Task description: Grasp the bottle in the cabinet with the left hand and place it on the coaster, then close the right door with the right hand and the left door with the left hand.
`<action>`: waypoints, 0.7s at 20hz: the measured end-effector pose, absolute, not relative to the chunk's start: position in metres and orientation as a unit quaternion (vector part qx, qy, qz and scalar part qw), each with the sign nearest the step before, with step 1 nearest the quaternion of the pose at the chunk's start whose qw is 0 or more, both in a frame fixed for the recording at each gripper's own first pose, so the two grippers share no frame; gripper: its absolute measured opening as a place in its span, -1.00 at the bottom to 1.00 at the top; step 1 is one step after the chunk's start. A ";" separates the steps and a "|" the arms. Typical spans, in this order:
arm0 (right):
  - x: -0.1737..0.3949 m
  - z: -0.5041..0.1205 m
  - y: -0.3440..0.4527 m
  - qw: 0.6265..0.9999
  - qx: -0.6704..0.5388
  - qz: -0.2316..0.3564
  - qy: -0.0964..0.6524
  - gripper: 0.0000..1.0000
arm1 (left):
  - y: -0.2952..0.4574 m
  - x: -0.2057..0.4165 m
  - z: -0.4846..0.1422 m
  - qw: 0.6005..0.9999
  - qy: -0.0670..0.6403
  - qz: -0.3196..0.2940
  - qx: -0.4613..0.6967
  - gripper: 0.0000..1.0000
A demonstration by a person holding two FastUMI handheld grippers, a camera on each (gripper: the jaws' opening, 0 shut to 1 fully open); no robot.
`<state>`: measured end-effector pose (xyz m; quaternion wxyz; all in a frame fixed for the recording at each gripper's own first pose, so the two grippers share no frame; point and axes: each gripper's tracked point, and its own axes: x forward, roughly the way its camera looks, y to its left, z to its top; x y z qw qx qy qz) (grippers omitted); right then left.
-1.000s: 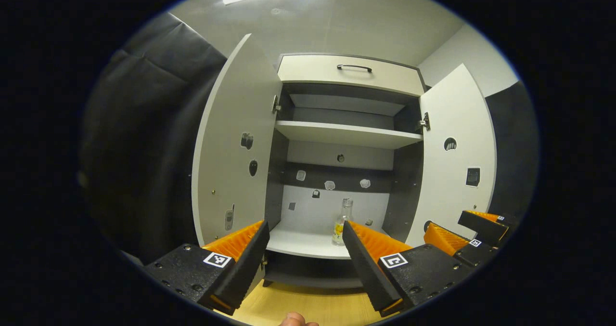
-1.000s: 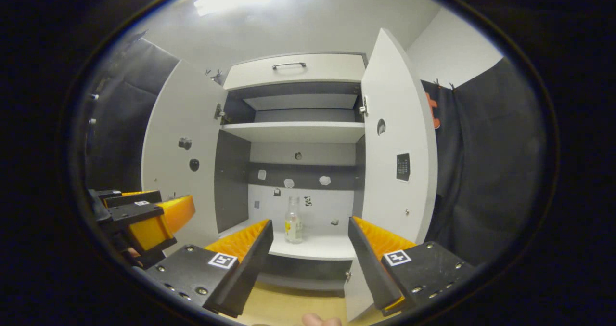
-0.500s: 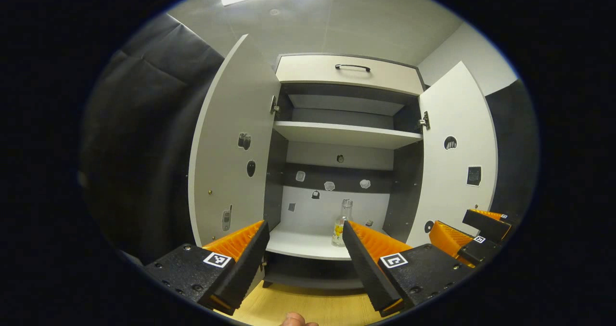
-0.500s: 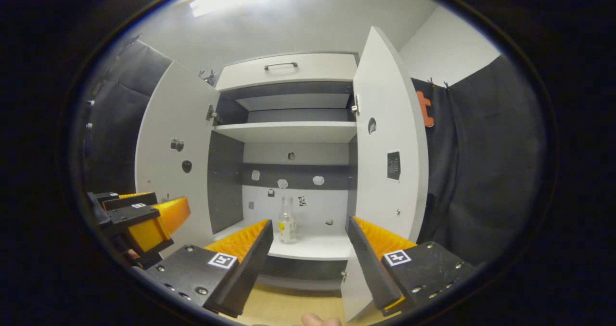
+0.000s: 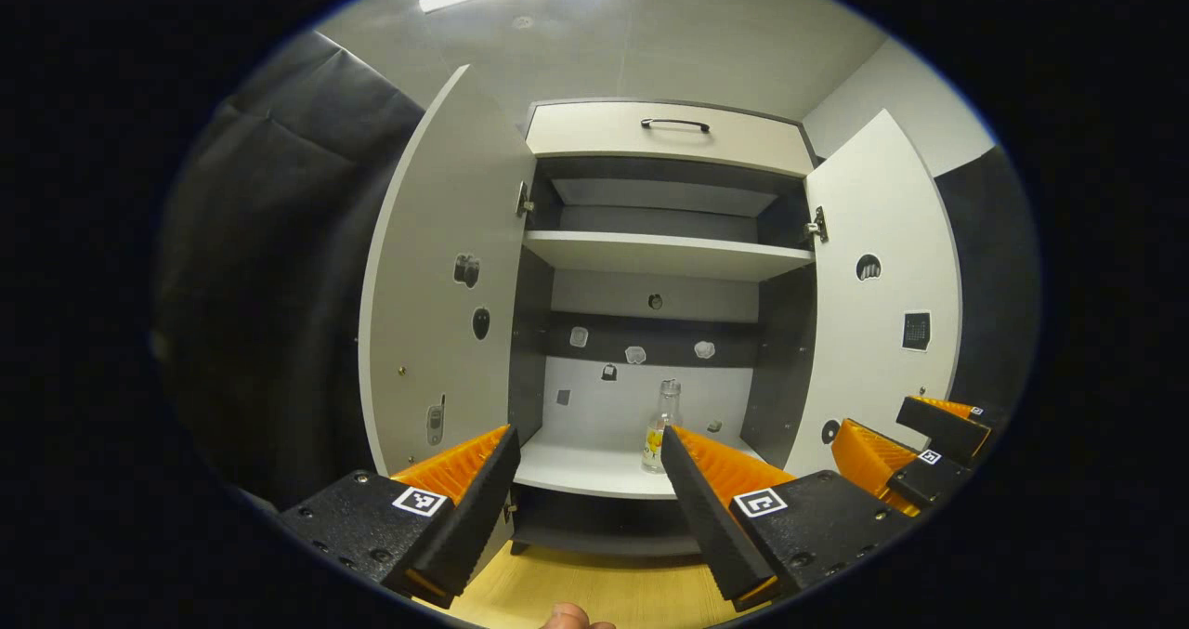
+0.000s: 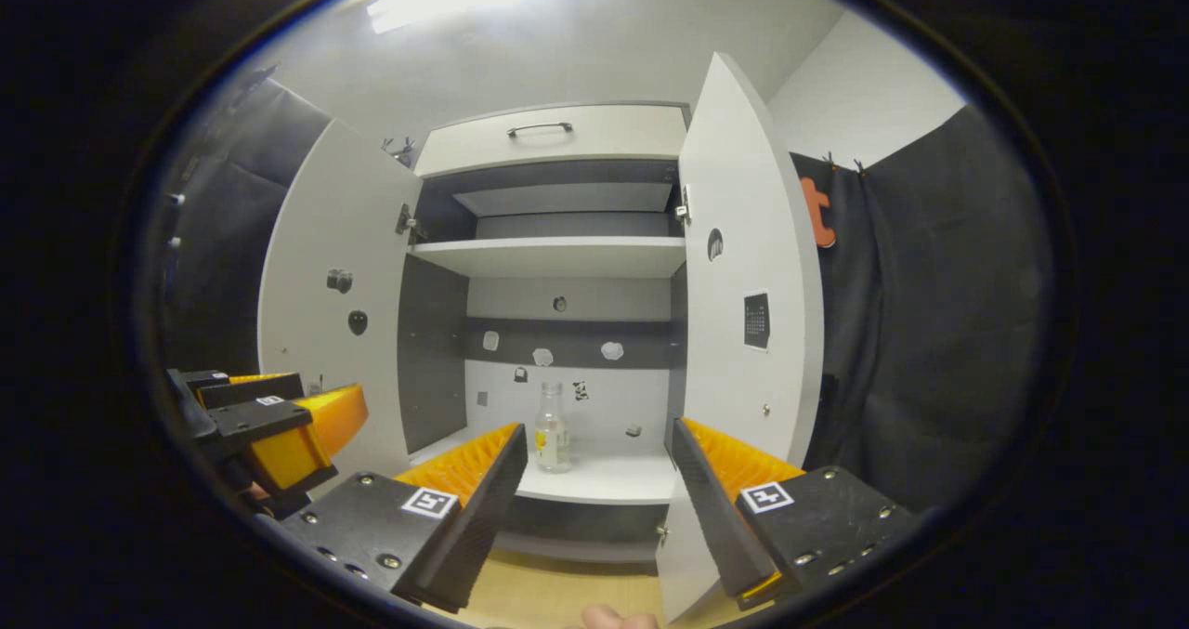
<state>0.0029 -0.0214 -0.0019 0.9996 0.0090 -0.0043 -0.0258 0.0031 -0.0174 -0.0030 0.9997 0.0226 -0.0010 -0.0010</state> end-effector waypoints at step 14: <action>-0.020 0.012 -0.052 0.998 0.003 -0.063 -0.022 0.90 | -0.056 0.052 -0.023 0.997 0.015 -0.064 0.027 0.93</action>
